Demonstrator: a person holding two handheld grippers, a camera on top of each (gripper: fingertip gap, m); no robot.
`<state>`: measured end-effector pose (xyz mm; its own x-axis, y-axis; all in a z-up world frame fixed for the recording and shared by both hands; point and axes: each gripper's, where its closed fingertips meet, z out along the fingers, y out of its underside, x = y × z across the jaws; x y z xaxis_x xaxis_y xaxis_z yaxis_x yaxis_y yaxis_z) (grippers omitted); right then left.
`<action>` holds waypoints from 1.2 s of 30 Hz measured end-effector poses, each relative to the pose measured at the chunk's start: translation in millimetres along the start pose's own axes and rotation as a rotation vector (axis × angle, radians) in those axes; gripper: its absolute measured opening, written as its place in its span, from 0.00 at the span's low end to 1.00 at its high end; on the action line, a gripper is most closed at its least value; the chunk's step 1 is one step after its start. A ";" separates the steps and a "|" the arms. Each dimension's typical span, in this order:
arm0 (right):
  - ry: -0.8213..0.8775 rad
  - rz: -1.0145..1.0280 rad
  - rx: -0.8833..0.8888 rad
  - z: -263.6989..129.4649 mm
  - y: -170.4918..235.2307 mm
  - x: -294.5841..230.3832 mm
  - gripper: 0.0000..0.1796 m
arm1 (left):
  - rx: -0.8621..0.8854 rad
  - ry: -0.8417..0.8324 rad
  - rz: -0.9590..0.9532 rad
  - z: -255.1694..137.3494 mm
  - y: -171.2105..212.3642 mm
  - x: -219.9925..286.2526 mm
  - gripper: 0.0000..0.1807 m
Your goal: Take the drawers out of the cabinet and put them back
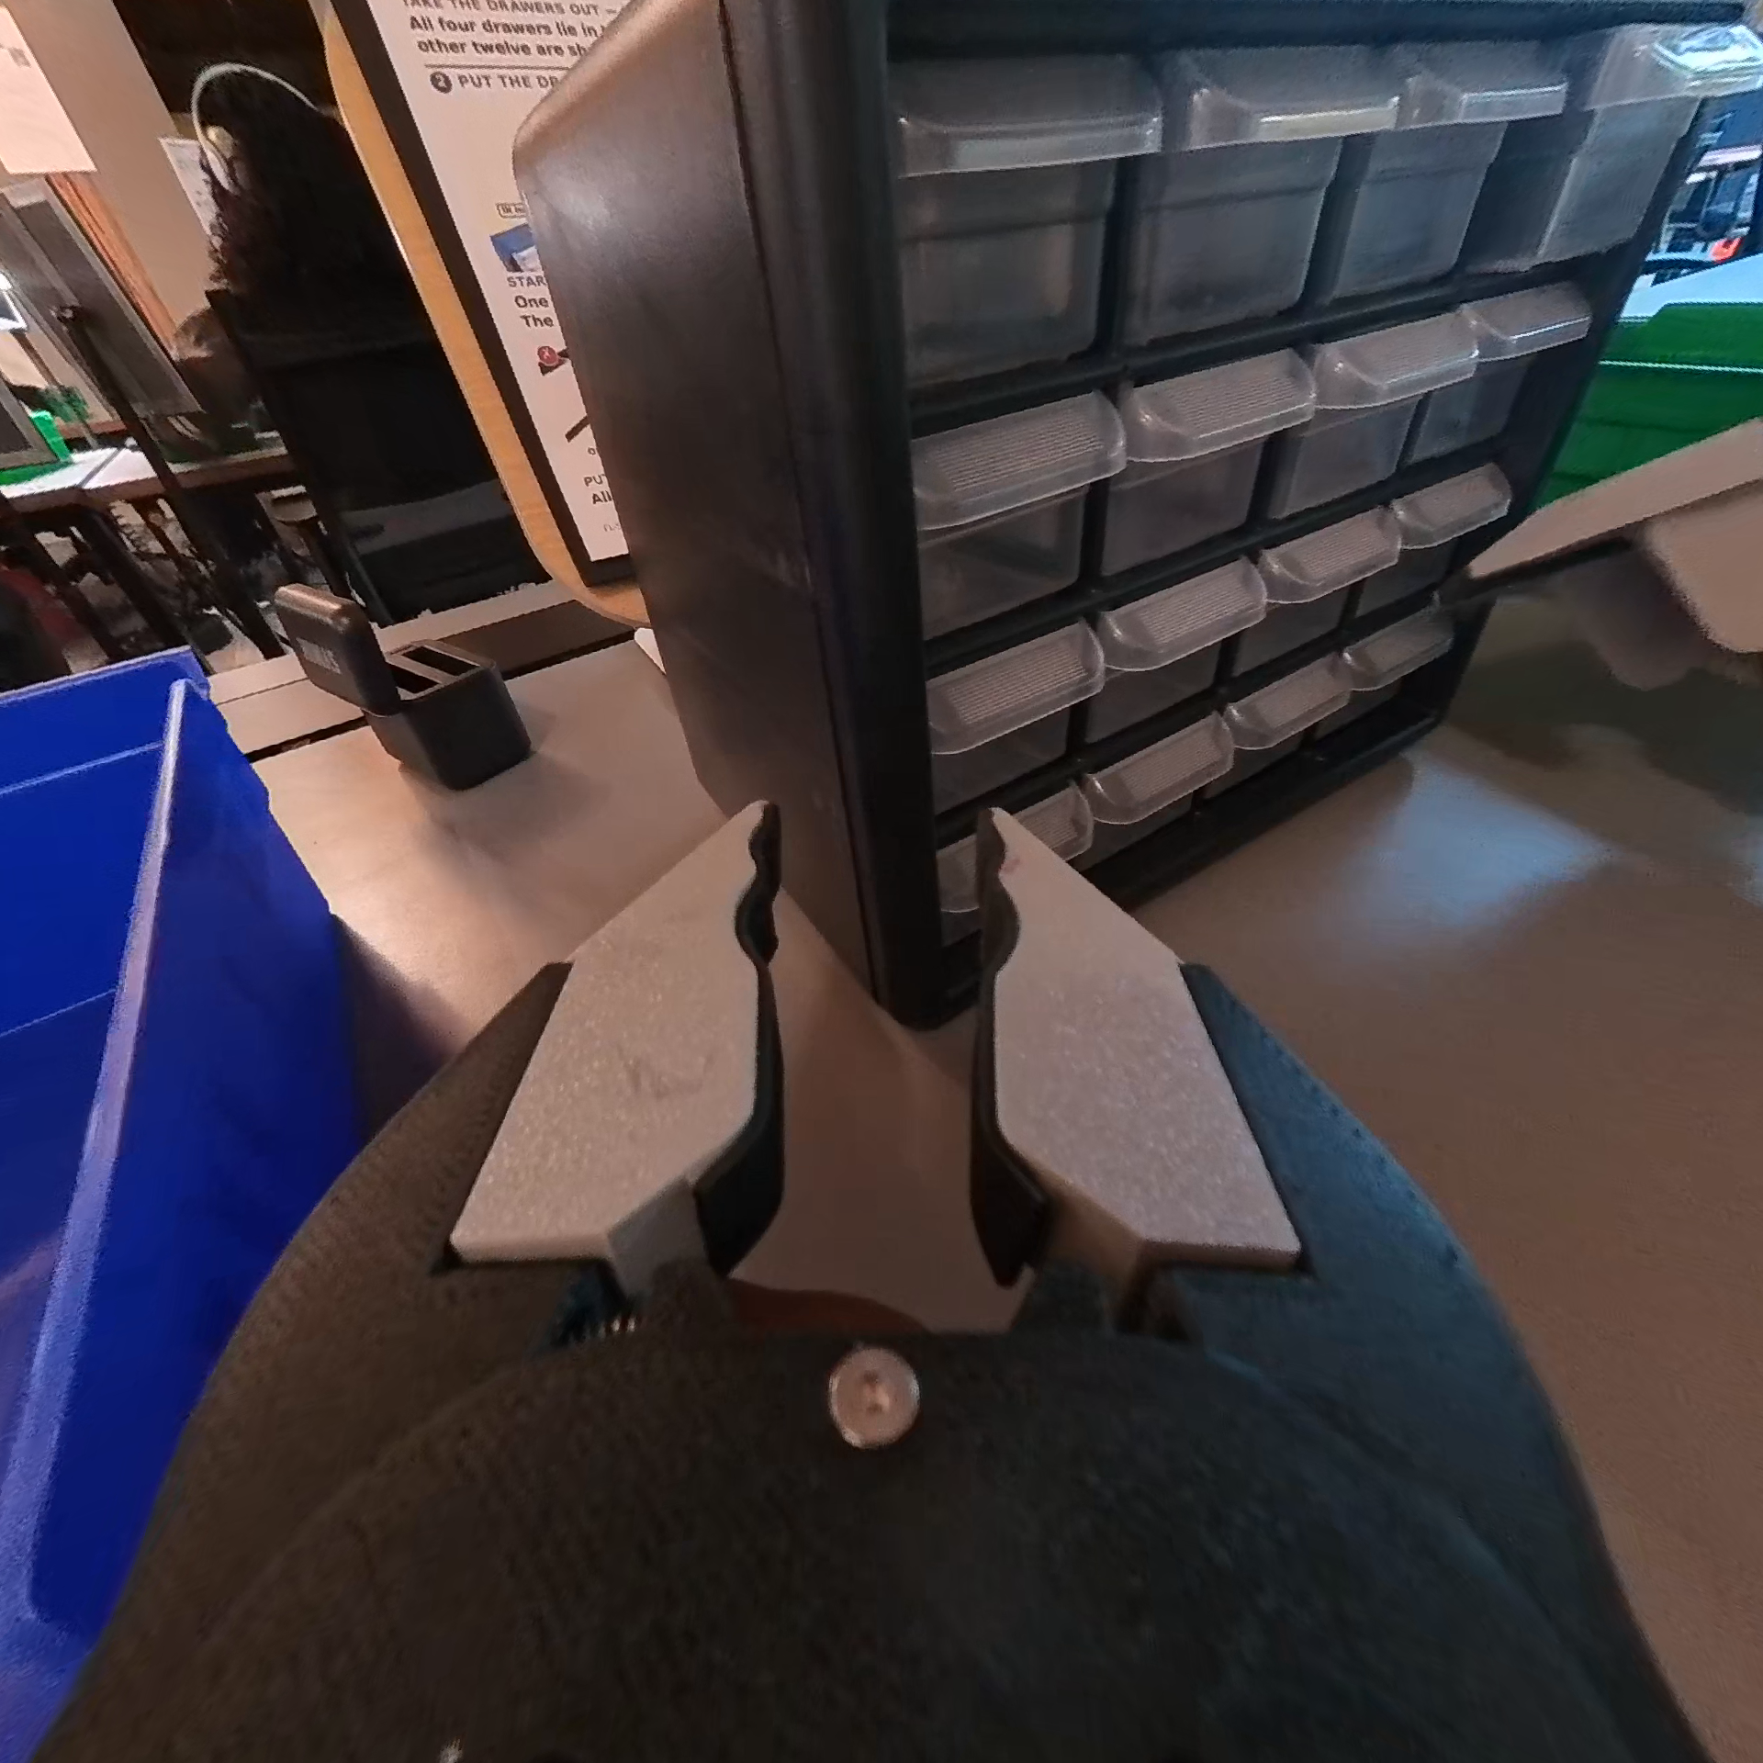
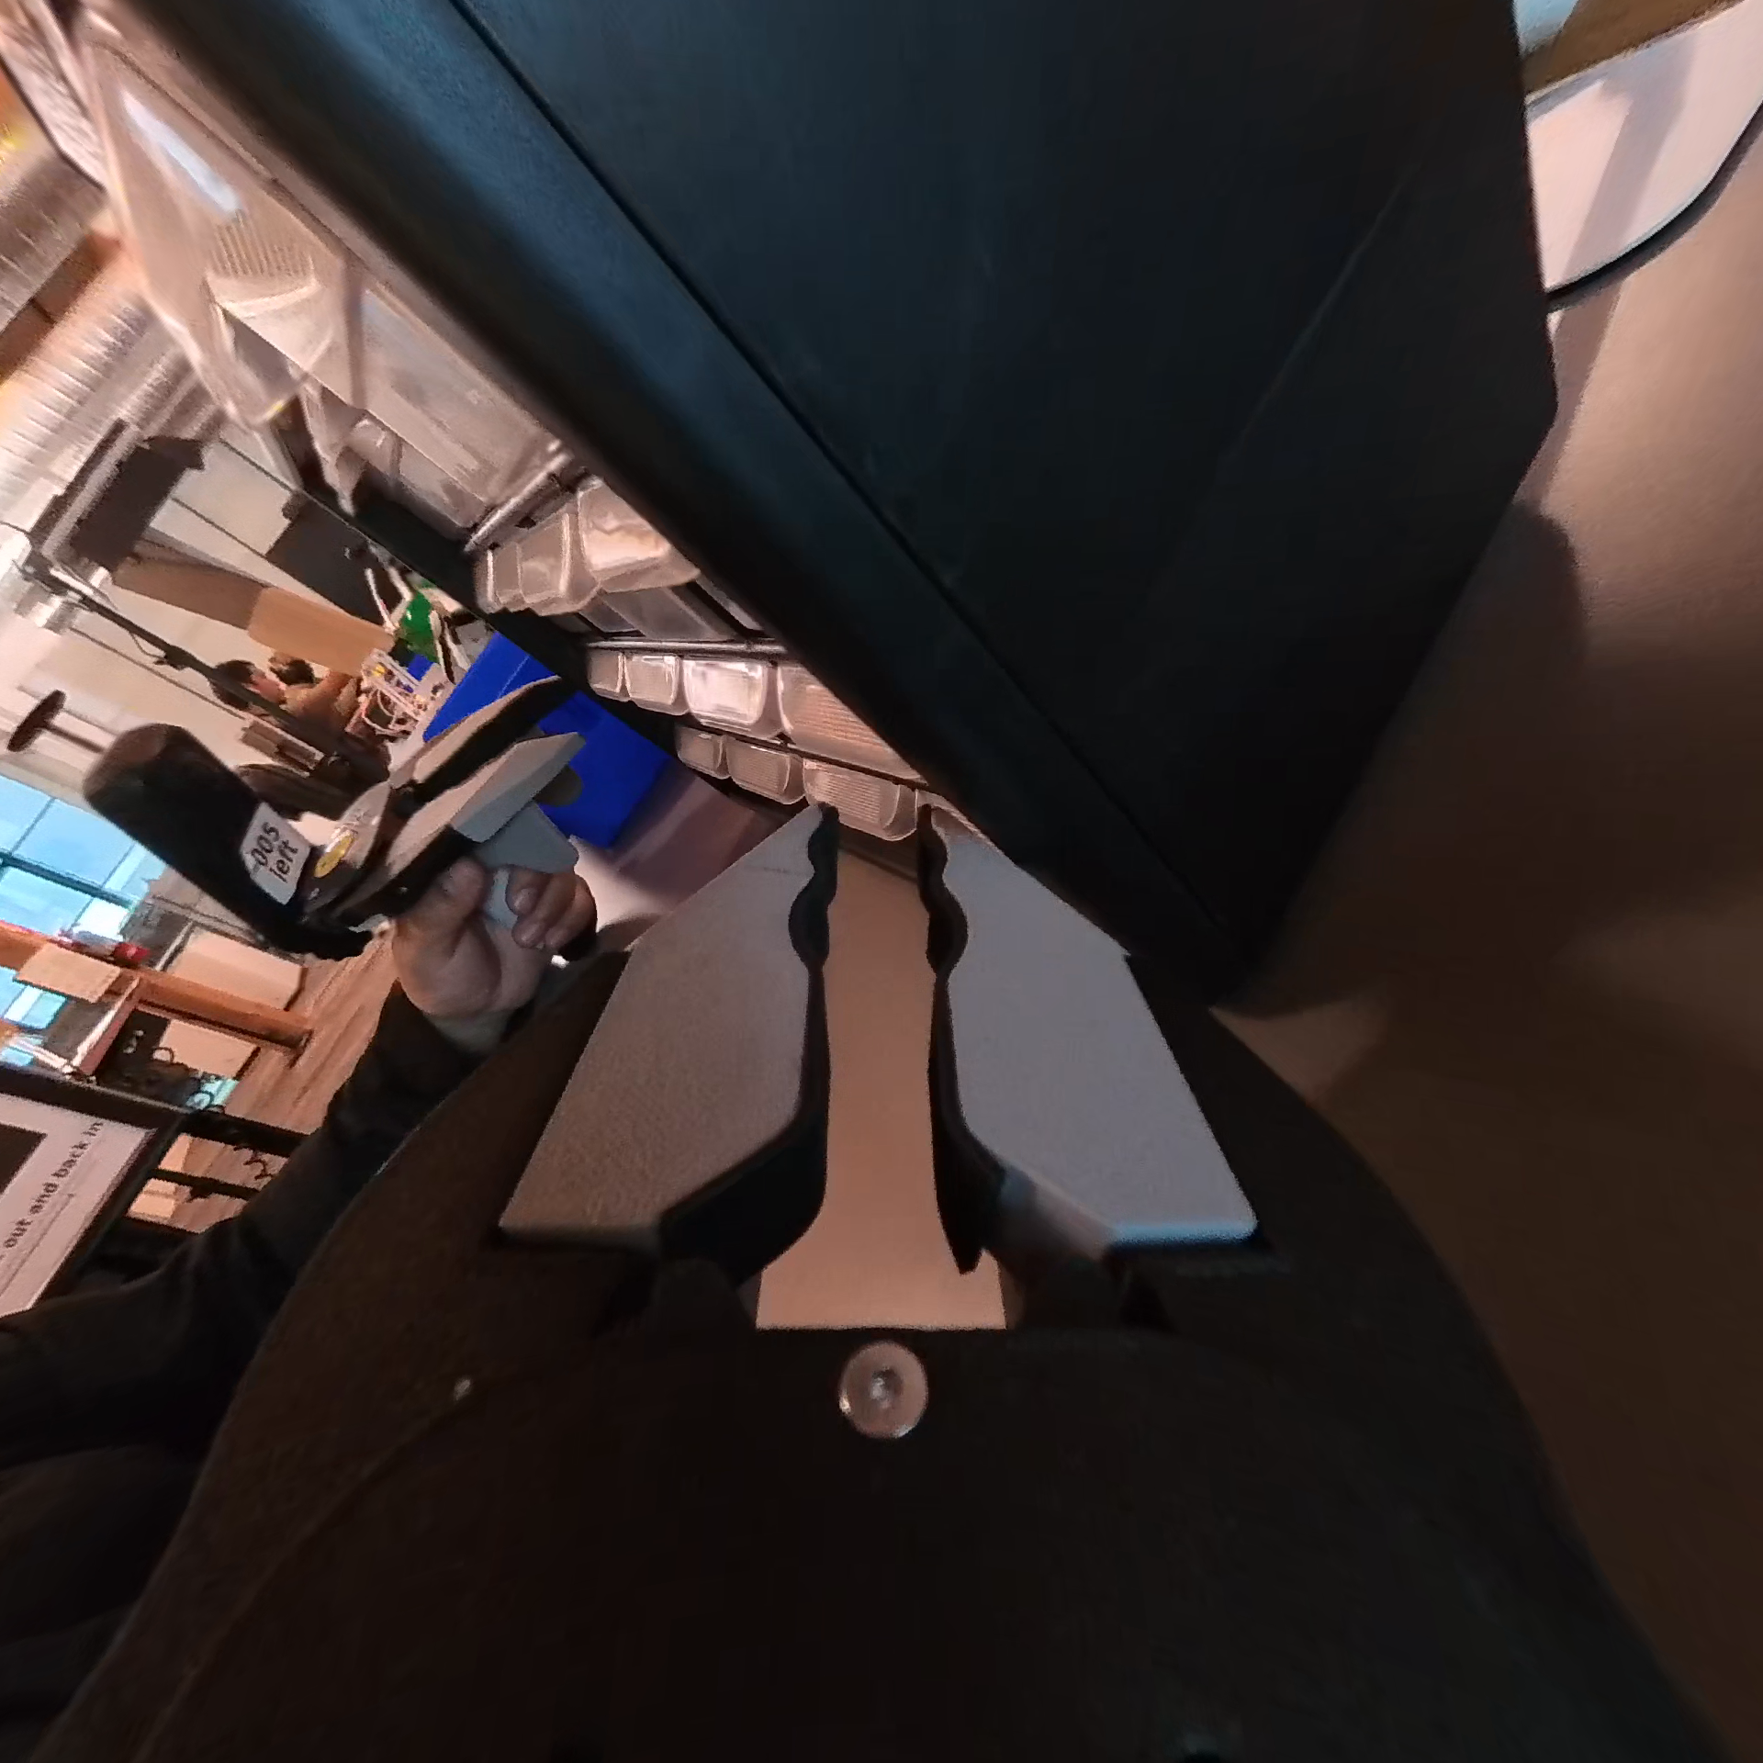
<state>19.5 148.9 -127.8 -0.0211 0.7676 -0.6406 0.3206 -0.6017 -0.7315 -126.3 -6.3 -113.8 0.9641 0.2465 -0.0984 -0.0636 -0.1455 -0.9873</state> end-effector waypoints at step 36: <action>-0.169 0.045 0.030 -26.2 -17.5 -10.9 0.13 | -0.006 0.013 0.013 2.3 0.5 4.2 0.23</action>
<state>38.9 156.9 -101.9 -0.1675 0.6933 -0.7009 0.2964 -0.6426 -0.7065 -122.8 -3.2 -115.0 0.9666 0.2316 -0.1097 -0.0748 -0.1546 -0.9851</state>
